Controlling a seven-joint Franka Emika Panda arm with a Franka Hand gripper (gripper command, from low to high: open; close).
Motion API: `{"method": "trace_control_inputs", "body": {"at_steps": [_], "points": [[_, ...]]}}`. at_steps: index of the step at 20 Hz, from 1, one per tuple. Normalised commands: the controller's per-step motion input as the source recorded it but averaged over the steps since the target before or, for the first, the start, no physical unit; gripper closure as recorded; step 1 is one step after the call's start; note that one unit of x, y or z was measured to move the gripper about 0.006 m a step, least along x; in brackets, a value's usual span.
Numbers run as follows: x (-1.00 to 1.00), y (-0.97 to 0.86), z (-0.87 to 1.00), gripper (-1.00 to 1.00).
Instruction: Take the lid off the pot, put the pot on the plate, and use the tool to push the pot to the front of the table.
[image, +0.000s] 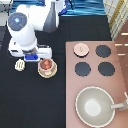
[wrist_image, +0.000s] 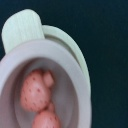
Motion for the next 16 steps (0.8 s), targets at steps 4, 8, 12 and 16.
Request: {"method": "trace_control_inputs", "body": {"at_steps": [4,8,12,16], "points": [[-0.21,-0.74,0.2,-1.0],[-0.2,-0.78,0.05,-1.0],[-0.23,-0.78,0.0,-1.0],[-0.43,-0.73,-0.15,-1.0]]}}
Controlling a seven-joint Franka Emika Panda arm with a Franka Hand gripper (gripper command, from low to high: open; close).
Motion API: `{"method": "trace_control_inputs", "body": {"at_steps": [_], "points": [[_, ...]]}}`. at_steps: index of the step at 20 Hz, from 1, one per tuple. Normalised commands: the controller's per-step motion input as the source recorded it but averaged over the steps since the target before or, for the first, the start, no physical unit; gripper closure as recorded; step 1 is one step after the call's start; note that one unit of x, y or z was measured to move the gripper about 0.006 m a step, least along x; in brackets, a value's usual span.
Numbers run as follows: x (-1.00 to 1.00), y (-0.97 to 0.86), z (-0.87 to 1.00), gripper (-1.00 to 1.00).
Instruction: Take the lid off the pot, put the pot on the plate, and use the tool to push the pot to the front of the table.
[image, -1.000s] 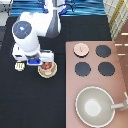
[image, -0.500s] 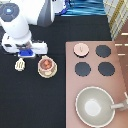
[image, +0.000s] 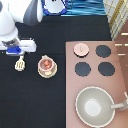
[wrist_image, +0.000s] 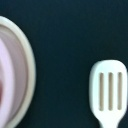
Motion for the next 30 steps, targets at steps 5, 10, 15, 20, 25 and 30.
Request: {"method": "trace_control_inputs", "body": {"at_steps": [5,10,15,20,25,30], "points": [[-0.77,-0.56,-0.56,-1.0],[-0.75,-0.17,-0.84,-1.0],[-0.45,0.03,-0.71,-1.0],[-0.35,0.03,-0.64,-1.0],[-0.56,0.01,-0.56,-1.0],[-0.81,0.06,-0.36,-1.0]]}}
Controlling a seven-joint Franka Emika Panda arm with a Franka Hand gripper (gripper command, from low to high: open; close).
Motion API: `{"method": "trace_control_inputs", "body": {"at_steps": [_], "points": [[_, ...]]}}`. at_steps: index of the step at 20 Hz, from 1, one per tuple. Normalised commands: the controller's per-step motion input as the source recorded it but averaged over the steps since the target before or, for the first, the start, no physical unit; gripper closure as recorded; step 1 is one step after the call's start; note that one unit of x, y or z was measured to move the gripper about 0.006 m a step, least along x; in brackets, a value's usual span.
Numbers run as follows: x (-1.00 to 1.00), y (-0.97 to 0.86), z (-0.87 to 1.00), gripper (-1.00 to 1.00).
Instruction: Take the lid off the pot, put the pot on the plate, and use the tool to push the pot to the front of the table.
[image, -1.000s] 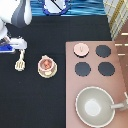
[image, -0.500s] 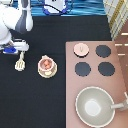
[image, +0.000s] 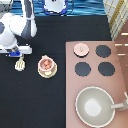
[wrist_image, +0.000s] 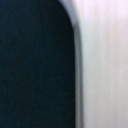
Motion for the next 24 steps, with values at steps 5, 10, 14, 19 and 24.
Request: {"method": "trace_control_inputs", "body": {"at_steps": [5,10,14,19,24], "points": [[-0.93,0.13,-0.35,1.0],[-0.94,0.11,-0.19,1.0],[-0.78,0.07,-0.15,1.0],[-0.56,0.14,-0.02,1.0],[-0.13,0.2,0.04,1.0]]}}
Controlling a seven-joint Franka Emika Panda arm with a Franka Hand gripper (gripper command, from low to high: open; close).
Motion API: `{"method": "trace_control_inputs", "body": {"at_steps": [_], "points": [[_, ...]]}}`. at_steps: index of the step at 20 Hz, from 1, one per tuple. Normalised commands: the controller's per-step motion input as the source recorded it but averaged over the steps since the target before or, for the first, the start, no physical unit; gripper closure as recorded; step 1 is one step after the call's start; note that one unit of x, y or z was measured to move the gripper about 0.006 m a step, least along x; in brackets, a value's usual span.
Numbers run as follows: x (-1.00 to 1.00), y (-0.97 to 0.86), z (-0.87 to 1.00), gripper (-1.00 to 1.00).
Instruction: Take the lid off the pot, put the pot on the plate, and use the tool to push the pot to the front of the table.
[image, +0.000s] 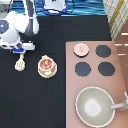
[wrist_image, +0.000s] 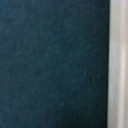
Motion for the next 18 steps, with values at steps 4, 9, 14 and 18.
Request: {"method": "trace_control_inputs", "body": {"at_steps": [4,9,14,18], "points": [[-0.21,0.31,0.66,1.0],[-0.26,0.44,0.9,1.0],[-0.32,0.55,0.81,1.0],[-0.5,0.61,0.74,1.0]]}}
